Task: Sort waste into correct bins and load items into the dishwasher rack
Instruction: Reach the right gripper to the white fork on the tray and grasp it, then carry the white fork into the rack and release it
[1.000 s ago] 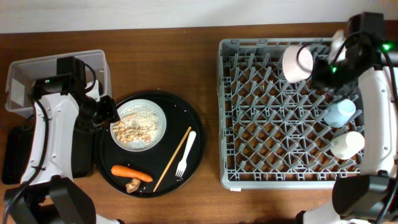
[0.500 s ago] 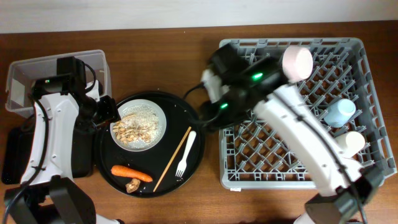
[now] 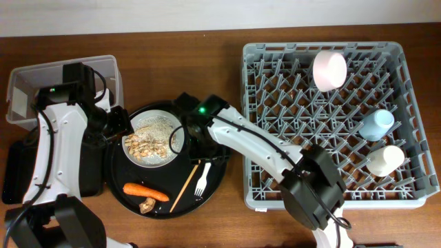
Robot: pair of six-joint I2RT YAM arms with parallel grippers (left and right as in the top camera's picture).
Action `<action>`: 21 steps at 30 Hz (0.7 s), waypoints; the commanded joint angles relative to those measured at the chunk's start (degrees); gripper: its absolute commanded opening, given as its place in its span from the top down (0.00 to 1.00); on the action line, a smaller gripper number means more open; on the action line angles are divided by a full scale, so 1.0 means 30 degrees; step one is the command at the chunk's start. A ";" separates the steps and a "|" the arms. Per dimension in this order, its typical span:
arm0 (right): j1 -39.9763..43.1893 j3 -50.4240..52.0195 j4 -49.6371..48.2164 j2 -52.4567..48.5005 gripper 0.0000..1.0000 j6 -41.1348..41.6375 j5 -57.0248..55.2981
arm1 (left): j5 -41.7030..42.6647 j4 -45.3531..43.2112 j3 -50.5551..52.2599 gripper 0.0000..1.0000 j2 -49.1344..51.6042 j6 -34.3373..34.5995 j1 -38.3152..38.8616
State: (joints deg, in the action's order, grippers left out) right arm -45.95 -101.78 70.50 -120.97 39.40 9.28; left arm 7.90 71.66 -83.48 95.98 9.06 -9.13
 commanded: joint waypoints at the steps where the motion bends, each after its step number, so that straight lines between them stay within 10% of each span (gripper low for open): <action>1: -0.0095 0.2331 -0.1741 -0.0233 0.48 0.0685 0.0656 | -0.0095 0.0044 -0.0080 0.37 -0.0488 0.0109 -0.0051; 9: -0.0605 0.6011 -0.6215 -0.0233 0.50 0.0678 0.0576 | -0.0087 0.0007 -0.0080 0.37 -0.0488 0.0109 -0.0051; 12: -0.0772 0.6018 -0.6229 -0.0233 0.83 0.0685 0.0401 | -0.0087 0.0007 -0.0080 0.37 -0.0488 0.0109 -0.0051; 21: -0.0277 0.5013 -0.4779 0.1246 0.96 -0.0226 -0.0554 | -0.0087 0.0066 -0.0080 0.37 -0.0488 0.0109 -0.0051</action>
State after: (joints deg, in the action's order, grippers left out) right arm -47.44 -85.06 52.53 -120.62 41.56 10.37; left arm 7.88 71.64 -83.48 95.98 9.08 -9.13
